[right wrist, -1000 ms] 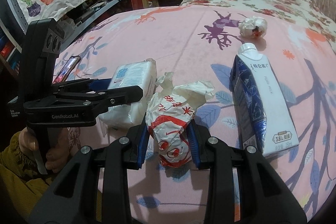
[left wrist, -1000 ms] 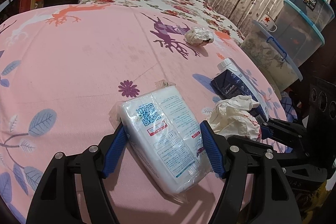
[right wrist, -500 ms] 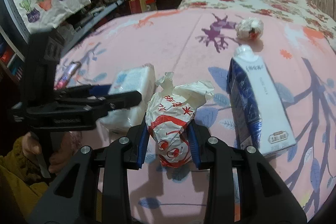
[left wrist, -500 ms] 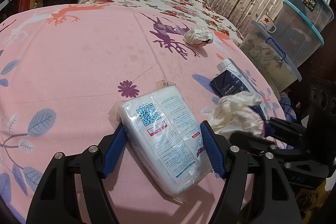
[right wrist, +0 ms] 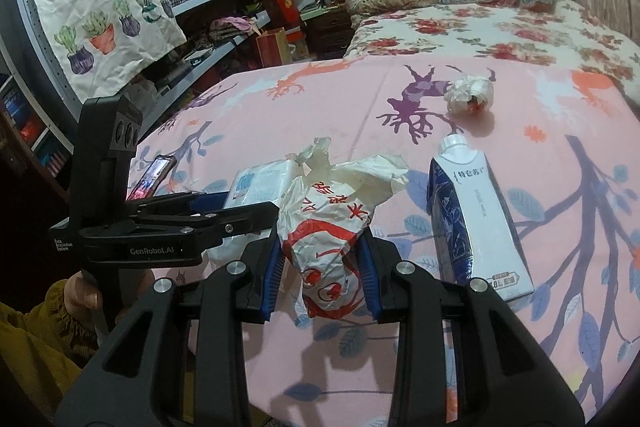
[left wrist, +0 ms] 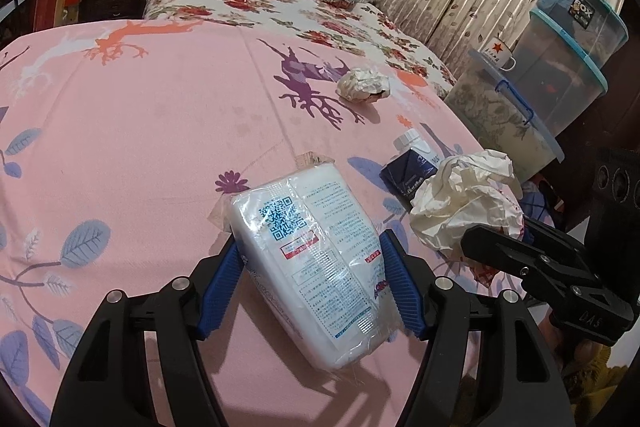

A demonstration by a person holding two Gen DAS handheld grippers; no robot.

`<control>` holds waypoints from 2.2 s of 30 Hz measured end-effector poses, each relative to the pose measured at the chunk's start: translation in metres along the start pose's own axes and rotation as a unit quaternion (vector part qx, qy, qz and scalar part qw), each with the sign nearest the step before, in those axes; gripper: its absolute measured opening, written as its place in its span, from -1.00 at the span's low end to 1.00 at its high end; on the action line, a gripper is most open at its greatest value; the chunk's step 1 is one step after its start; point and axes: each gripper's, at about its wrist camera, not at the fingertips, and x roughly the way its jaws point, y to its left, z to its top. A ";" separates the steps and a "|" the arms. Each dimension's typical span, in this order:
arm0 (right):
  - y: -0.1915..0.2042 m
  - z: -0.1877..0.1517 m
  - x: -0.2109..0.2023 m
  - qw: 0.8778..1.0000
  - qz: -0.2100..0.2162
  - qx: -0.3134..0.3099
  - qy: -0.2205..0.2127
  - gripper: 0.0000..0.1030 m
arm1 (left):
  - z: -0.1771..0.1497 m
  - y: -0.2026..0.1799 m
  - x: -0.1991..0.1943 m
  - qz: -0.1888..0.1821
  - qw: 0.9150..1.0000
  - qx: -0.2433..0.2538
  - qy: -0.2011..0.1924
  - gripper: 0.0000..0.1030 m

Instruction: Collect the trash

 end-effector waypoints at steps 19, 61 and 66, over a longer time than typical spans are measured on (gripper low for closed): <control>-0.002 0.000 -0.001 1.000 -0.001 0.005 -0.003 -0.30 | -0.001 0.003 0.002 -0.003 1.000 -0.004 0.004 0.26; -0.190 -0.026 -0.145 0.949 -0.128 0.197 -0.210 -0.31 | 0.128 -0.229 0.096 -0.140 0.973 0.179 0.038 0.25; -0.262 -0.053 -0.184 0.922 -0.187 0.256 -0.223 -0.31 | 0.141 -0.304 0.162 -0.169 0.958 0.213 0.090 0.25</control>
